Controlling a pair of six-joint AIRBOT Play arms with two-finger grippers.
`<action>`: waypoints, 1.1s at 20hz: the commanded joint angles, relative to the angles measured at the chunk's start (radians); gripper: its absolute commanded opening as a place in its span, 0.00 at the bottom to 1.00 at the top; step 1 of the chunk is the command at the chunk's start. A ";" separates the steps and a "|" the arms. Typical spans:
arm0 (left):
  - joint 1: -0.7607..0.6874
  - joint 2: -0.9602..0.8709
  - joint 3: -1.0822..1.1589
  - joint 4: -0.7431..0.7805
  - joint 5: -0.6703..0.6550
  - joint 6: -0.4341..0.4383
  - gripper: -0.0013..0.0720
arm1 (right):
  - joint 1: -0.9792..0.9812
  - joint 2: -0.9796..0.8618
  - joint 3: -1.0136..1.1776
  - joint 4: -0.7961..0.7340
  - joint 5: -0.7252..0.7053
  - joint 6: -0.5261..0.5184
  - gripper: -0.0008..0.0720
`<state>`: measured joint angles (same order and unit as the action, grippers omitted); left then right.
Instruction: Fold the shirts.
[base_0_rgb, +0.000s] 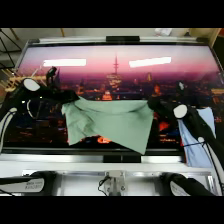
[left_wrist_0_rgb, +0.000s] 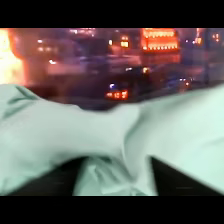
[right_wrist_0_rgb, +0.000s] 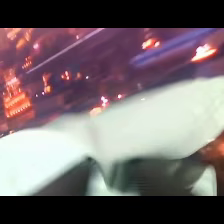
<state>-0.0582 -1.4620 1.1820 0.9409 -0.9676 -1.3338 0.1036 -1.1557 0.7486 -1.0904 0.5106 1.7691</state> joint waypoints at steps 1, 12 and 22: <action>0.026 -0.074 0.062 0.029 -0.116 -0.032 1.00 | 0.009 -0.037 0.013 0.045 0.021 -0.048 0.77; 0.230 0.002 -0.119 0.105 -0.420 -0.010 0.86 | -0.174 0.162 -0.002 -0.159 0.757 -0.142 0.92; 0.116 -0.003 -0.150 0.072 -0.207 0.035 0.06 | -0.056 0.162 -0.261 -0.062 0.609 -0.045 0.92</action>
<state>0.0673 -1.4666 1.0279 1.0203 -1.1839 -1.3270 0.0338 -0.9943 0.5591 -1.1995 1.1599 1.7012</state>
